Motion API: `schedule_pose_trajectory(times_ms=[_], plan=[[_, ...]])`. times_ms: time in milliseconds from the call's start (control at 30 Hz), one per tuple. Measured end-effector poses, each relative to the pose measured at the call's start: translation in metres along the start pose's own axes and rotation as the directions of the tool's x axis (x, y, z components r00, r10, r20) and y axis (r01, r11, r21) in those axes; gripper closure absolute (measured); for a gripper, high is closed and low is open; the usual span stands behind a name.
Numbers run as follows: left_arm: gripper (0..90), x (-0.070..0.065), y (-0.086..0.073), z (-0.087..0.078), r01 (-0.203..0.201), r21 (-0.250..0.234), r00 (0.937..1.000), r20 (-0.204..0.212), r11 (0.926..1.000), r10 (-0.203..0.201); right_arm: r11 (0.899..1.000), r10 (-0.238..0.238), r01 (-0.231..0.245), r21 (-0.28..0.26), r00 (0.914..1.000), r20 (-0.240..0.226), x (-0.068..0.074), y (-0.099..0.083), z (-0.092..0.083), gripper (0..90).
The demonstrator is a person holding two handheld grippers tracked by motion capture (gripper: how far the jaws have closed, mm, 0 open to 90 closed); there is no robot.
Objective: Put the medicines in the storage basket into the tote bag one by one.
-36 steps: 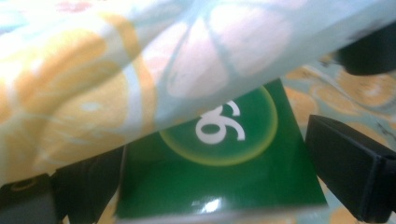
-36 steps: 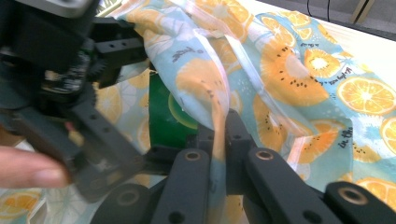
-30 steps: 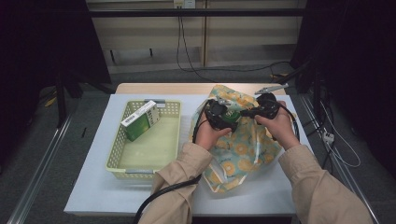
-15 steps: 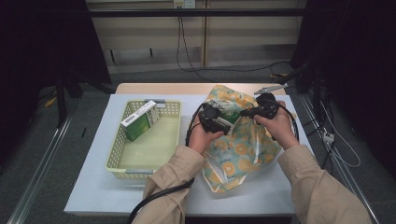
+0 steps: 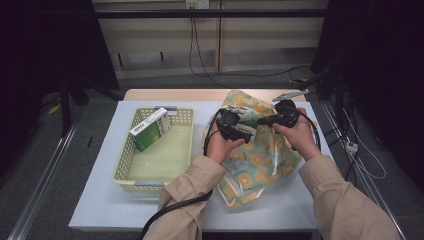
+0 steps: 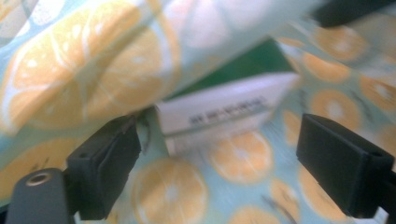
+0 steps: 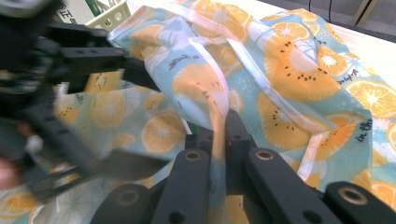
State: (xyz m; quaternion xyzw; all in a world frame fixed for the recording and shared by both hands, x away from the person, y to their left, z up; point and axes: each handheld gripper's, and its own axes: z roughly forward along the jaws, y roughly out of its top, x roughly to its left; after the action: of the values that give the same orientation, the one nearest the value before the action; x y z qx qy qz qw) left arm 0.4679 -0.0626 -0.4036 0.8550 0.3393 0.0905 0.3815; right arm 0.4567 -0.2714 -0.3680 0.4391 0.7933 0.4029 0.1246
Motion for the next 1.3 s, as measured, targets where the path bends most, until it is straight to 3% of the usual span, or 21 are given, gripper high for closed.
schedule_pose_trajectory(times_ms=[167, 267, 367, 467, 833, 967, 1300], plan=[[9.8, -0.005, 0.002, -0.032, -0.035, 0.022, 0.9971, 0.069, 0.9991, 0.033, 1.000, 0.000, 0.000, 0.001, 1.0000, 0.002, 0.001, 0.000, 0.002, 88.7], [9.5, -0.005, 0.001, -0.050, -0.065, 0.003, 0.9933, 0.096, 0.9979, 0.064, 1.000, -0.001, 0.001, 0.003, 1.0000, 0.001, 0.003, 0.000, 0.003, 88.7], [8.4, 0.002, -0.001, -0.068, -0.061, -0.020, 0.9920, 0.109, 0.9979, 0.063, 1.000, -0.006, 0.006, 0.006, 1.0000, 0.001, 0.005, 0.000, 0.004, 88.8], [7.7, 0.014, -0.005, -0.083, -0.074, -0.026, 0.9927, 0.094, 0.9969, 0.076, 1.000, -0.007, 0.007, 0.007, 1.0000, -0.001, 0.005, -0.001, 0.004, 88.7], [6.3, 0.071, -0.033, -0.128, -0.054, -0.029, 0.9984, 0.012, 0.9981, 0.055, 1.000, -0.006, 0.006, 0.004, 1.0000, 0.003, 0.005, -0.001, 0.000, 88.8], [6.4, 0.086, -0.044, -0.137, -0.049, -0.010, 0.9986, -0.020, 0.9988, 0.049, 1.000, -0.006, 0.006, 0.004, 1.0000, 0.002, 0.005, -0.001, 0.000, 88.7], [6.6, 0.116, -0.059, -0.153, -0.032, -0.021, 0.9967, -0.075, 0.9993, 0.031, 1.000, -0.006, 0.006, 0.008, 1.0000, 0.001, 0.006, 0.000, 0.000, 88.7]])
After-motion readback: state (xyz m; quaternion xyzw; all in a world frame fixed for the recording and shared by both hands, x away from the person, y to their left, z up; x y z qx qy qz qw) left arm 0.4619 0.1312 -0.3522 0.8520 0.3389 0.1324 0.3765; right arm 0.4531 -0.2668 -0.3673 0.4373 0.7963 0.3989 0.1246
